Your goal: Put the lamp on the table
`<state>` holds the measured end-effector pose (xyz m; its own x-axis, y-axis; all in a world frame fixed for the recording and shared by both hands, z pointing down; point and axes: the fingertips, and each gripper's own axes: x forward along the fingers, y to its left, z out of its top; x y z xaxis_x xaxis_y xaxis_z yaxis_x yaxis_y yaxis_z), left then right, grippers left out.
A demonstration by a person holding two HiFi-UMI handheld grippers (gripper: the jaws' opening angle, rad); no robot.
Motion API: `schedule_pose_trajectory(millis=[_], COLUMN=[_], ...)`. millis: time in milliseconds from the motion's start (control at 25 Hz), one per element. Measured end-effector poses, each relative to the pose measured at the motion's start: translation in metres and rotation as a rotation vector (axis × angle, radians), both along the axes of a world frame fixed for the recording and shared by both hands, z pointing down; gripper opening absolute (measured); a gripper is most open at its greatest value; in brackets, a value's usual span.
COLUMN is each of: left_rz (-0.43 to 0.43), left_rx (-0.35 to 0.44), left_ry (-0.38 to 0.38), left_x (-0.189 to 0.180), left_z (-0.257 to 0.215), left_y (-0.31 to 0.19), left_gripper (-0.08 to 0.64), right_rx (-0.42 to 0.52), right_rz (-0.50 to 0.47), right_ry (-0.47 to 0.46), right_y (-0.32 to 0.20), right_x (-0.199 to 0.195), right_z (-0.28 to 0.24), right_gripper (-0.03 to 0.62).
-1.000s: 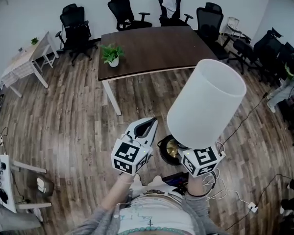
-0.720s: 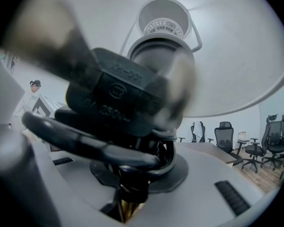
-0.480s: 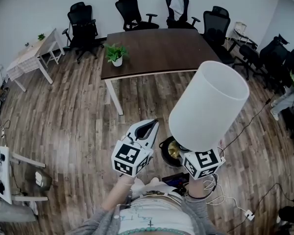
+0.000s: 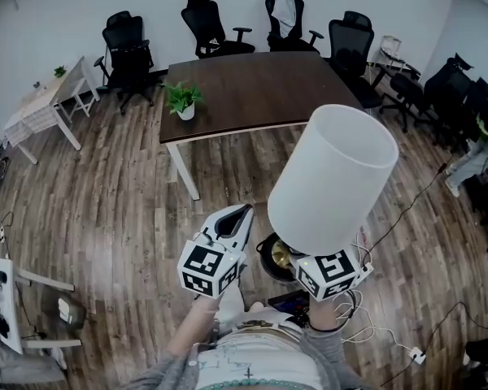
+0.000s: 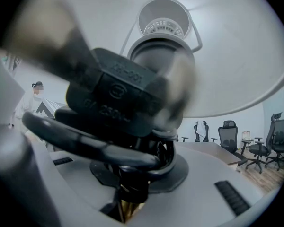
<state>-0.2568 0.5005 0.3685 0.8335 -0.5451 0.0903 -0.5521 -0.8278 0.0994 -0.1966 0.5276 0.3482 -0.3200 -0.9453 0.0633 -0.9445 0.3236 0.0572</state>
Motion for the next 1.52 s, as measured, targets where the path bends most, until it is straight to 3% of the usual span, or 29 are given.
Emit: schedule_pose_trajectory(millis=[400,720,1520], left_rz=[0.087,0.109,0.187], left_rx=[0.018,0.011,0.002], left_ry=[-0.010,-0.016,-0.017], left_x=[0.014,0.015,-0.013], left_z=[-0.006,-0.002,0.010], left_y=[-0.056,-0.102,-0.176], left_gripper=[0.011,0.011,0.011], right_rx=[0.011,-0.007,0.001], right_rz=[0.048,0.077,0.156], right_ry=[0.008,-0.002,0.002], right_y=[-0.056,-0.098,-0.175], right_x=[0.001,0.005,-0.025], right_z=[-0.006,-0.001,0.004], right_gripper=[0.092,0.092,0.092])
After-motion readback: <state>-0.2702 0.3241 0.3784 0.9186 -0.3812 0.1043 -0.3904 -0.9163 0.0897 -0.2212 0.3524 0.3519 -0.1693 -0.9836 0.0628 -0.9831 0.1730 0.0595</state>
